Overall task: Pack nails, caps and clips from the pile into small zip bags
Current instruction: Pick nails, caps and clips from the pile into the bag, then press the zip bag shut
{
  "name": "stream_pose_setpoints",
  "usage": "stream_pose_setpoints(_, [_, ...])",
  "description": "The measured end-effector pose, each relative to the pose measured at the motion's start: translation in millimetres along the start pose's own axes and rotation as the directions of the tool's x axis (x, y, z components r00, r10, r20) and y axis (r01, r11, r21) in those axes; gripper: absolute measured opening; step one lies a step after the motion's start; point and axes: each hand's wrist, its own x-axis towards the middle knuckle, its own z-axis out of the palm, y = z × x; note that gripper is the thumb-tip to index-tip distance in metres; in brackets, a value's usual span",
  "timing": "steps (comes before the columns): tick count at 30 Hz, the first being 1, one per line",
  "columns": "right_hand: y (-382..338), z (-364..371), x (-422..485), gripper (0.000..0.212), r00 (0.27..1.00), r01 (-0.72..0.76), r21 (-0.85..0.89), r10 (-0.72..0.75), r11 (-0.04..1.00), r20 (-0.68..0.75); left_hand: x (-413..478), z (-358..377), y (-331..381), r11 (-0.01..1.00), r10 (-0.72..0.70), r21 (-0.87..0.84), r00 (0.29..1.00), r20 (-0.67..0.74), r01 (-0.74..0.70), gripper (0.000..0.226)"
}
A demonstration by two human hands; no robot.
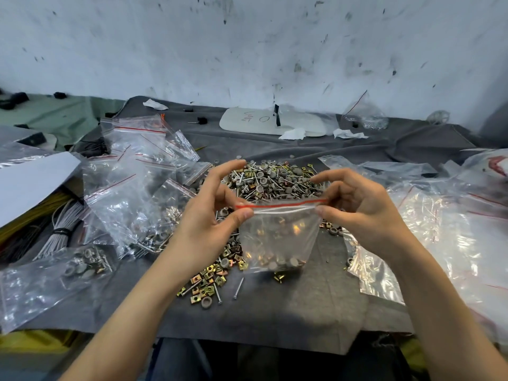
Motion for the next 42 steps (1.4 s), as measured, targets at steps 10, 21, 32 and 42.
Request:
stream_pose_setpoints(10, [9,-2,-4,0.02,0.996,-0.061,-0.189,0.048,0.98,-0.071,6,17,0,0.992,-0.091,0.092,0.996,-0.006,0.091,0.014])
stream_pose_setpoints(21, [-5,3,-2,0.023,0.995,0.095,-0.408,-0.079,0.908,0.055,4,18,2,0.99,0.088,0.105,0.995,0.049,-0.093,0.03])
stream_pose_setpoints(32, [-21,39,1,0.011,0.952,0.305,-0.56,-0.272,0.77,0.143,7,27,8,0.938,0.21,0.266,0.975,0.076,-0.223,0.025])
stream_pose_setpoints(42, [-21,34,1,0.012,0.943,0.328,-0.564,-0.294,0.757,0.154,7,27,12,0.915,0.279,0.282,0.957,0.075,-0.288,0.019])
